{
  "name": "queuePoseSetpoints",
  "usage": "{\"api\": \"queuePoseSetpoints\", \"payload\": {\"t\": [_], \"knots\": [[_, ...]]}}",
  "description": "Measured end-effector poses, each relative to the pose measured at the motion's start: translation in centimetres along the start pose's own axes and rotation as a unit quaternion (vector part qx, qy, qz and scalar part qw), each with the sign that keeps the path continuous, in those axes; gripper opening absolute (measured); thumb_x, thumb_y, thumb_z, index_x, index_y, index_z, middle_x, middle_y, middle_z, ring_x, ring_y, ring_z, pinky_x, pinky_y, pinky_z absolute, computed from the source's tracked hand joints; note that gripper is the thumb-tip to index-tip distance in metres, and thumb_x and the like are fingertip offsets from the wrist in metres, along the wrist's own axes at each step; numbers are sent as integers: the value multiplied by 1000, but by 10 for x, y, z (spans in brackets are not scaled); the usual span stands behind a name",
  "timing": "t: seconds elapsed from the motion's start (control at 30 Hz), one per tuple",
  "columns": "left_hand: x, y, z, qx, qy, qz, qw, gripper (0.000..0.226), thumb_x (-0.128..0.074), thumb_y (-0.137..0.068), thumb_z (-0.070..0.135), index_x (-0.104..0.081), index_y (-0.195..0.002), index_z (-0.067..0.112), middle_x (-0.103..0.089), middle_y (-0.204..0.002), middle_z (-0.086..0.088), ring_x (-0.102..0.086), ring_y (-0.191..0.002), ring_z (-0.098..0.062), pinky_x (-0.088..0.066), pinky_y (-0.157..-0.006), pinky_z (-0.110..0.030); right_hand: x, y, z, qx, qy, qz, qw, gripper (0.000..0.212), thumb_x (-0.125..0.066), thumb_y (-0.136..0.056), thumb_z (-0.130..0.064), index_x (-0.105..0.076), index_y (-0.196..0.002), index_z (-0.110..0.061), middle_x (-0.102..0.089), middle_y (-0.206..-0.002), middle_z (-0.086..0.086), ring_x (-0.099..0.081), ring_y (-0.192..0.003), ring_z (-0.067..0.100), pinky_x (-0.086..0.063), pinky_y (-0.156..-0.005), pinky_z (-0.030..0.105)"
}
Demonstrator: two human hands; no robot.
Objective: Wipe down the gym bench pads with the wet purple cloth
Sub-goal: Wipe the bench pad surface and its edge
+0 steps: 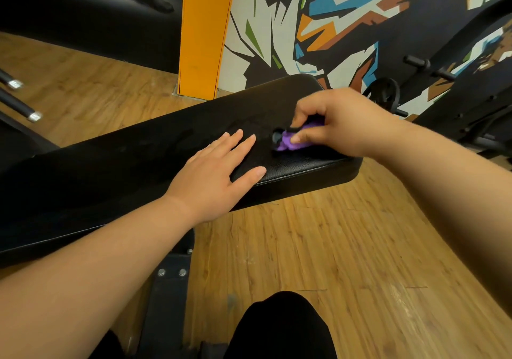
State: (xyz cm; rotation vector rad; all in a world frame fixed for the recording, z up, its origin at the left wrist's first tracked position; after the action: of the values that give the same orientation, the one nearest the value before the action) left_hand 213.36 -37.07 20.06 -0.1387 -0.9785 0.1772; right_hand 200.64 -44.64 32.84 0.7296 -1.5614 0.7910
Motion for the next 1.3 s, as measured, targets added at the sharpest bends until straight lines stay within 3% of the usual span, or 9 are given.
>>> {"api": "queuePoseSetpoints", "payload": {"t": [0.1, 0.3, 0.53, 0.7, 0.93, 1.1, 1.3], "knots": [[0, 0, 0, 0, -1, -3, 1000, 81, -11, -77, 73, -7, -151, 42, -2, -161, 17, 3, -148, -4, -6, -119, -33, -2, -9, 6, -18, 19, 30, 999, 12, -72, -83, -30, -66, -91, -24, -62, -95, -5, -57, -93, 16, -47, -80, 32], [1, 1, 1, -4, 10, 3, 1000, 81, -7, -77, 71, -9, -152, 40, -4, -161, 17, 2, -147, -4, -6, -118, -31, -12, 19, -21, 52, -27, -53, 997, 20, -64, -77, -43, -66, -90, -28, -63, -92, -12, -59, -89, 8, -52, -78, 32], [0, 1, -3, -17, 32, 10, 999, 63, -8, -92, 57, -12, -152, 39, -6, -161, 16, 3, -147, -1, -1, -117, -26, 0, -15, 12, -16, 21, 8, 1000, 14, -71, -83, -31, -65, -92, -24, -63, -100, -3, -57, -96, 19, -48, -83, 35], [0, 1, -3, -21, 24, 19, 999, 52, -17, -100, 47, -12, -152, 38, -7, -161, 16, 2, -147, -2, 0, -115, -24, -11, 22, -20, 52, -34, -47, 997, 25, -62, -74, -46, -65, -89, -27, -63, -92, -12, -60, -89, 9, -53, -79, 38], [-2, 0, -4, -30, 24, 19, 999, 51, -19, -102, 44, -12, -152, 37, -7, -161, 14, 1, -148, -4, -2, -118, -27, 2, -9, 12, -22, 13, -4, 1000, 15, -70, -83, -32, -63, -93, -23, -62, -99, -2, -57, -95, 19, -48, -82, 36], [0, 1, -4, -25, 40, 14, 999, 49, -22, -104, 37, -13, -153, 36, -7, -161, 14, 2, -148, -4, -5, -122, -34, -14, 24, -24, 45, -24, -54, 997, 21, -63, -75, -45, -61, -89, -30, -63, -94, -11, -59, -90, 9, -52, -79, 34], [3, 6, -7, -40, 21, -23, 999, 52, -21, -104, 38, -8, -154, 32, -1, -162, 13, 3, -147, -3, -7, -122, -33, -6, -4, -6, 7, 20, -1, 1000, 17, -70, -84, -31, -63, -94, -19, -63, -101, -2, -57, -95, 18, -47, -82, 34]]}}
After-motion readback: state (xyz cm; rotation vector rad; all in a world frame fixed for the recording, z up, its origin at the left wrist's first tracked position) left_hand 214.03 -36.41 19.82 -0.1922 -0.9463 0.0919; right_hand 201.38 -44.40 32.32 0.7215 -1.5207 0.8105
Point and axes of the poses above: each hand's wrist, its own y-axis away from the middle knuckle, its own x-axis out of the back of the hand, z = x × y, the point moved 6 cm from there along -y, towards the middle knuckle
